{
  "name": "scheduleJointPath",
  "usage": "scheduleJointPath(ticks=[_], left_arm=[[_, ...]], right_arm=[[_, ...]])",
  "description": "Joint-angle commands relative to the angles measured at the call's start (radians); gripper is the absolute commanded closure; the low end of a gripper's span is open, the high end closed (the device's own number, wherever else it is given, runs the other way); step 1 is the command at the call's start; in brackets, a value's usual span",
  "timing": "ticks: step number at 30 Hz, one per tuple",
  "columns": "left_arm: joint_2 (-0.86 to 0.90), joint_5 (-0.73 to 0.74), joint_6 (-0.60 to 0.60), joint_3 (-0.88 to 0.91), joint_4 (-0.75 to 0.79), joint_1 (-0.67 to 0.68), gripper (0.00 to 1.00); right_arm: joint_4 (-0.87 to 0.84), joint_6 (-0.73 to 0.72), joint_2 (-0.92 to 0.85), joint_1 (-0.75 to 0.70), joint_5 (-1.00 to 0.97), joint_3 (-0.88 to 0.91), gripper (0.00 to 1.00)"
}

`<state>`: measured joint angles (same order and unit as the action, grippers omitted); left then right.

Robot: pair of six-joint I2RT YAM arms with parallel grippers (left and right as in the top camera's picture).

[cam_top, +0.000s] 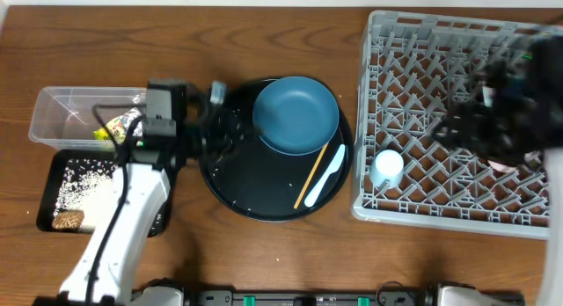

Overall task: Sort waste into correct bins and load items into the dishwasher rack
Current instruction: 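Open the right gripper and withdraw it from the cup in the rack, then move the right gripper to the right edge of the blue plate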

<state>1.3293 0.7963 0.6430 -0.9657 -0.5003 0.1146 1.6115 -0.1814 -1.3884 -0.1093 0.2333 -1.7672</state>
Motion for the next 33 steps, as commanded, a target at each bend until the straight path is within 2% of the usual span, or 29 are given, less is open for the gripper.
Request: scheduleJointPath(ticks=[1, 9, 11, 14, 16, 21, 24, 27, 30, 33], left_arm=[[-0.037, -0.583, -0.129, -0.003, -0.085, 0.051, 0.94], [0.004, -0.701, -0.153, -0.002, -0.068, 0.143, 0.94], [0.024, -0.711, -0.153, -0.002, -0.062, 0.151, 0.94], [0.041, -0.711, -0.153, -0.002, -0.068, 0.151, 0.94], [0.047, -0.711, -0.153, -0.002, -0.068, 0.151, 0.94], [0.047, -0.700, -0.153, -0.002, -0.084, 0.151, 0.94], [0.047, -0.700, -0.153, -0.002, -0.106, 0.151, 0.94], [0.047, -0.700, -0.153, -0.002, -0.126, 0.151, 0.94], [0.047, -0.700, -0.153, -0.002, -0.152, 0.151, 0.94], [0.047, -0.700, -0.153, -0.002, -0.179, 0.151, 0.93]], right_arm=[[-0.001, 0.022, 0.098, -0.053, -0.042, -0.023, 0.21], [0.019, 0.027, 0.159, -0.072, -0.075, 0.015, 0.39], [0.009, 0.066, 0.160, -0.072, -0.013, 0.056, 0.39], [-0.018, 0.197, 0.156, -0.072, 0.183, 0.132, 0.40], [-0.053, 0.235, 0.150, -0.072, 0.287, 0.203, 0.43], [-0.171, 0.235, 0.133, -0.016, 0.300, 0.371, 0.44], [-0.279, 0.234, 0.125, 0.071, 0.333, 0.475, 0.46], [-0.394, 0.181, 0.116, 0.175, 0.346, 0.563, 0.55], [-0.517, 0.086, 0.097, 0.270, 0.342, 0.643, 0.72], [-0.626, 0.020, 0.075, 0.345, 0.301, 0.710, 0.82]])
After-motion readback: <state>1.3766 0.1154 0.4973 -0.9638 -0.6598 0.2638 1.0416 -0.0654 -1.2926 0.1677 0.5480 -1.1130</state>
